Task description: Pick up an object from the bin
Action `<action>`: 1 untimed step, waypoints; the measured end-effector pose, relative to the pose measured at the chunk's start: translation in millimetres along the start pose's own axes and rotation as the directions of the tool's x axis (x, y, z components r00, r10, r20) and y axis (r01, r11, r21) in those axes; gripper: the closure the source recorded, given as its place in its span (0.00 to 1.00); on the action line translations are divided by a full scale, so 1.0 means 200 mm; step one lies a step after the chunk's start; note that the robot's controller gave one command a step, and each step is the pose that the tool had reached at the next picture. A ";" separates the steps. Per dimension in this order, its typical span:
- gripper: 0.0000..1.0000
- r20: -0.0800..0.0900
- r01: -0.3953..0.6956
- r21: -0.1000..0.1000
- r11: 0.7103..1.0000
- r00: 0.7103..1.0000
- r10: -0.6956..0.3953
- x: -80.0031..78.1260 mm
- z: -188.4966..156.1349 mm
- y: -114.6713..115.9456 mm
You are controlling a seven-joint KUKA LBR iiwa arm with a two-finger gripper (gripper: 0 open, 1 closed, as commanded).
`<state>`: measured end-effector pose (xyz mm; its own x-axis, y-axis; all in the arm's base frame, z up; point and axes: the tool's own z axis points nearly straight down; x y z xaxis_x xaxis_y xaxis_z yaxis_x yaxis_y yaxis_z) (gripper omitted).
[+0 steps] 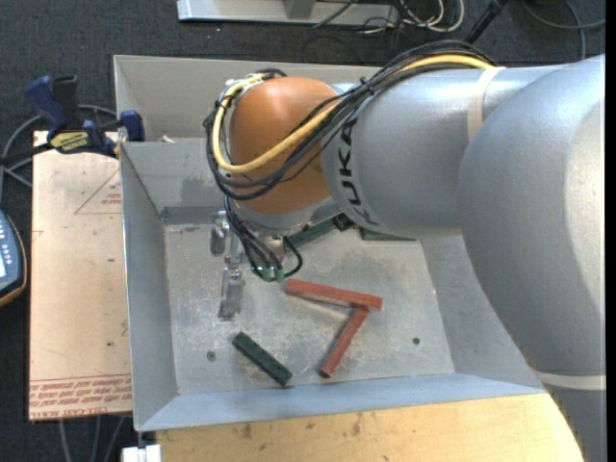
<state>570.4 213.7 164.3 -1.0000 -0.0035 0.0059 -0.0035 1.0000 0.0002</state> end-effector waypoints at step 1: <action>0.00 -0.003 0.202 0.002 0.979 0.979 -0.202 0.47 0.20 -0.22</action>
Offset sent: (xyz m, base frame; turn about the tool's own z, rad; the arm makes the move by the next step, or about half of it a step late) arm -0.0922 -0.0428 -0.0364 -0.2042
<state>475.4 170.1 125.5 -0.9786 -0.2058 0.0085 -0.2058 0.9786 -0.0007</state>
